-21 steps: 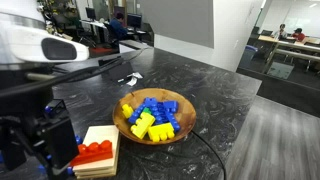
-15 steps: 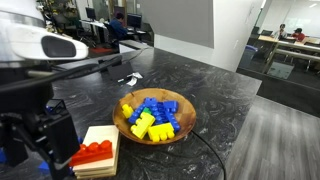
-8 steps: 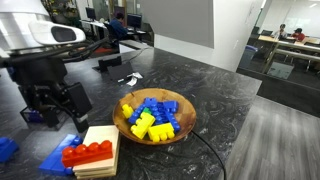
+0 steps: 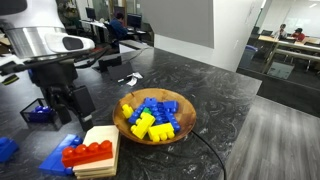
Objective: Put the orange building block in the brown bowl
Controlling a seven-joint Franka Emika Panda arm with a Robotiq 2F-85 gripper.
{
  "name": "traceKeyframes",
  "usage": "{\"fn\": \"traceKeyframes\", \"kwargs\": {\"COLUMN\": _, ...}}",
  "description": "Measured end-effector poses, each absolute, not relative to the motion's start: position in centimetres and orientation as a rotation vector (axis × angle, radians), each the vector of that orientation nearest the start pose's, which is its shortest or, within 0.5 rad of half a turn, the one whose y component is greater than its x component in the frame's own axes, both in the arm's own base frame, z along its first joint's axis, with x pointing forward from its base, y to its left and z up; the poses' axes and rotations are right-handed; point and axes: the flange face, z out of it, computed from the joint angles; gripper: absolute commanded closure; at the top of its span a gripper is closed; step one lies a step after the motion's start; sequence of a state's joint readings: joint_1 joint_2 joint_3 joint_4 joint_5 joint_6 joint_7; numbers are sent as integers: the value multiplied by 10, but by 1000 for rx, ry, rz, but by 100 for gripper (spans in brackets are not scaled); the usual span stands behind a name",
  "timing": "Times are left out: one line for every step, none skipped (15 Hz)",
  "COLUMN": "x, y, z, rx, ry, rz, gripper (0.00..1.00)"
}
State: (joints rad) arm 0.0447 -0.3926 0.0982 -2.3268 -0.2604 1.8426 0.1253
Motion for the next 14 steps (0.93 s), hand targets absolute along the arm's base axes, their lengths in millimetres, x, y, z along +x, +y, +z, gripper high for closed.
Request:
{"fn": "traceKeyframes", "kwargs": {"x": 421, "y": 42, "z": 485, "rx": -3431, "ry": -155, "rz": 98, "gripper": 0}}
{"fn": "traceKeyframes", "kwargs": {"x": 421, "y": 42, "z": 484, "rx": -3417, "ry": -133, "rz": 100, "gripper": 0}}
{"fn": "traceKeyframes", "kwargs": {"x": 421, "y": 41, "z": 480, "rx": -3393, "ry": -88, "rz": 113, "gripper": 0}}
{"fn": "traceKeyframes", "kwargs": {"x": 421, "y": 40, "z": 475, "rx": -3364, "ry": -23, "rz": 130, "gripper": 0}}
{"fn": "traceKeyframes", "kwargs": {"x": 421, "y": 39, "z": 469, "rx": -3334, "ry": 57, "rz": 150, "gripper": 0}}
{"fn": "traceKeyframes", "kwargs": {"x": 421, "y": 36, "z": 461, "rx": -3305, "ry": 143, "rz": 172, "gripper": 0}}
{"fn": "traceKeyframes", "kwargs": {"x": 421, "y": 34, "z": 452, "rx": -3280, "ry": 224, "rz": 195, "gripper": 0}}
{"fn": "traceKeyframes", "kwargs": {"x": 421, "y": 31, "z": 444, "rx": -3261, "ry": 289, "rz": 214, "gripper": 0}}
{"fn": "traceKeyframes", "kwargs": {"x": 421, "y": 29, "z": 435, "rx": -3250, "ry": 331, "rz": 232, "gripper": 0}}
{"fn": "traceKeyframes", "kwargs": {"x": 420, "y": 27, "z": 426, "rx": -3247, "ry": 362, "rz": 259, "gripper": 0}}
{"fn": "traceKeyframes", "kwargs": {"x": 418, "y": 25, "z": 416, "rx": -3245, "ry": 384, "rz": 289, "gripper": 0}}
{"fn": "traceKeyframes", "kwargs": {"x": 416, "y": 24, "z": 406, "rx": -3238, "ry": 399, "rz": 317, "gripper": 0}}
{"fn": "traceKeyframes", "kwargs": {"x": 415, "y": 23, "z": 396, "rx": -3222, "ry": 412, "rz": 335, "gripper": 0}}
{"fn": "traceKeyframes", "kwargs": {"x": 415, "y": 21, "z": 388, "rx": -3206, "ry": 426, "rz": 347, "gripper": 0}}
